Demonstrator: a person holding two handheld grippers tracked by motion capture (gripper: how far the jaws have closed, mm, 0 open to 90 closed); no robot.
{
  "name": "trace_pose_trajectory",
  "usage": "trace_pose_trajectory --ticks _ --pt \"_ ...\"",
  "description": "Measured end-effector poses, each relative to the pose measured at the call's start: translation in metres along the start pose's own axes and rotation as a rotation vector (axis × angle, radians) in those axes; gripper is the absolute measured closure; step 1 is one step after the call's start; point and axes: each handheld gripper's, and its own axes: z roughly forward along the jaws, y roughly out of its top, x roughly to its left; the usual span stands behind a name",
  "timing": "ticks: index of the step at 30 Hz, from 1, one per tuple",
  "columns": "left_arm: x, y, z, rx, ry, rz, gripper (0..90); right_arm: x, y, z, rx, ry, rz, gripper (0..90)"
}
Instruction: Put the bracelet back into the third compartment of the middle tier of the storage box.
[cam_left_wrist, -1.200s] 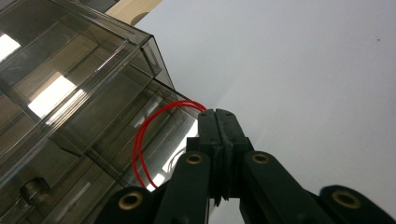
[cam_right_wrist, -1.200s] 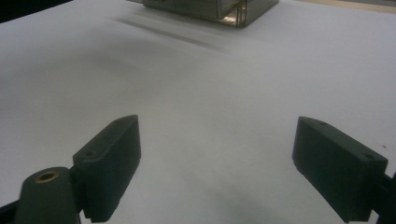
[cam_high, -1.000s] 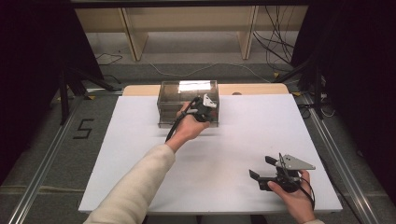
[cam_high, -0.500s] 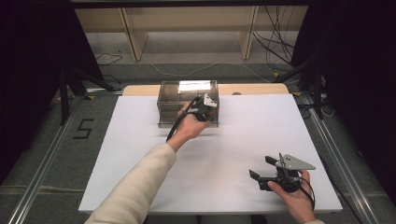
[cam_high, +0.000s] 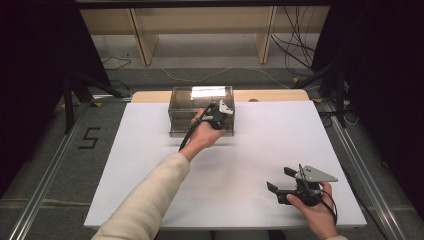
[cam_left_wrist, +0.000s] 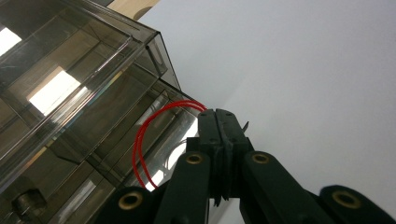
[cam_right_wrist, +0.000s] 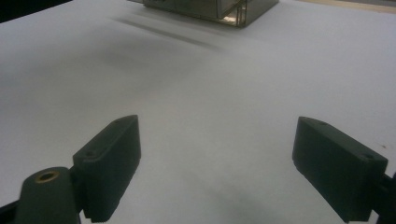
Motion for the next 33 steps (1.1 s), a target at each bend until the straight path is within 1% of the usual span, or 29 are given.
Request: trace_pose_trajectory --ticks 16,33 --pt "0.004 -0.001 0.007 0.011 0.005 -0.019 89.9 0.0 0.0 0.0 0.0 0.0 0.003 16.5" --pt "0.004 -0.001 0.011 0.015 0.005 -0.027 89.9 0.0 0.0 0.0 -0.001 -0.001 0.001 16.5"
